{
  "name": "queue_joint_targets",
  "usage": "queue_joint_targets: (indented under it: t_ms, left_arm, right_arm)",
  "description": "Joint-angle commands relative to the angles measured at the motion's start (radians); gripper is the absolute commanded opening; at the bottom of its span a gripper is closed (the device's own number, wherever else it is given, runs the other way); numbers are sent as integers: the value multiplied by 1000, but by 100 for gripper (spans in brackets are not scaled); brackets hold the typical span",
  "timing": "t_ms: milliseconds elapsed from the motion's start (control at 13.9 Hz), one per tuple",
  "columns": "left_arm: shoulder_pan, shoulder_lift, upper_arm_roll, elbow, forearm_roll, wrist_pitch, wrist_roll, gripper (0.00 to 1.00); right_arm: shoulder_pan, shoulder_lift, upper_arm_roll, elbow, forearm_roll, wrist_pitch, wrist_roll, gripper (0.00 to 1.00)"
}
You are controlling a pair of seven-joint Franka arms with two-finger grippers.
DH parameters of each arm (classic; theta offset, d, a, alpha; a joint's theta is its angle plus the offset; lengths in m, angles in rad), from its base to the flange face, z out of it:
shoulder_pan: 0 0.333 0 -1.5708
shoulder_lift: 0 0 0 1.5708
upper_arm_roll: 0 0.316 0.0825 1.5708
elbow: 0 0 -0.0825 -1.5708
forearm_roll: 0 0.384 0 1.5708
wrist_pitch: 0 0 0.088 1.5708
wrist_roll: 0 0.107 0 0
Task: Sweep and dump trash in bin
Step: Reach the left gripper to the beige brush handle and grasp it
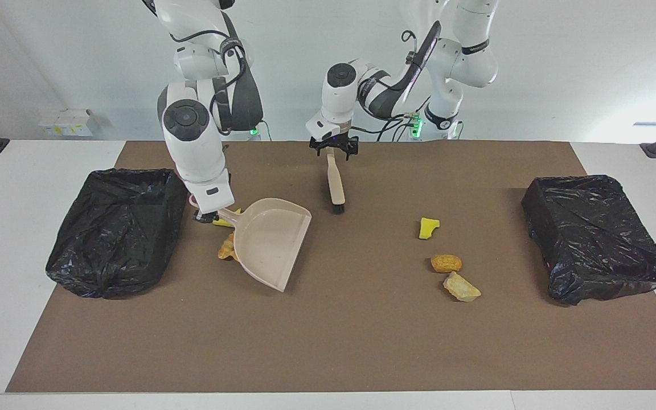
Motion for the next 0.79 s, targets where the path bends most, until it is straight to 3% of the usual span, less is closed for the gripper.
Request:
queue_joint_targets:
  t_ms: [0, 72, 144, 719]
  left_arm:
    - [-24, -12, 21, -9, -9, -25, -7, 56]
    - [-24, -12, 21, -5, -9, -45, -7, 17]
    - [-15, -15, 22, -1, -9, -64, -4, 0]
    - [77, -76, 30, 48, -6, -226, 37, 0]
  right_arm:
    - [-1, -40, 4, -47, -21, 21, -19, 0]
    - [-1, -40, 4, -47, -21, 20, -19, 0]
    - [-2, -40, 4, -47, -21, 21, -19, 0]
    - [-2, -40, 5, -47, -20, 20, -18, 0]
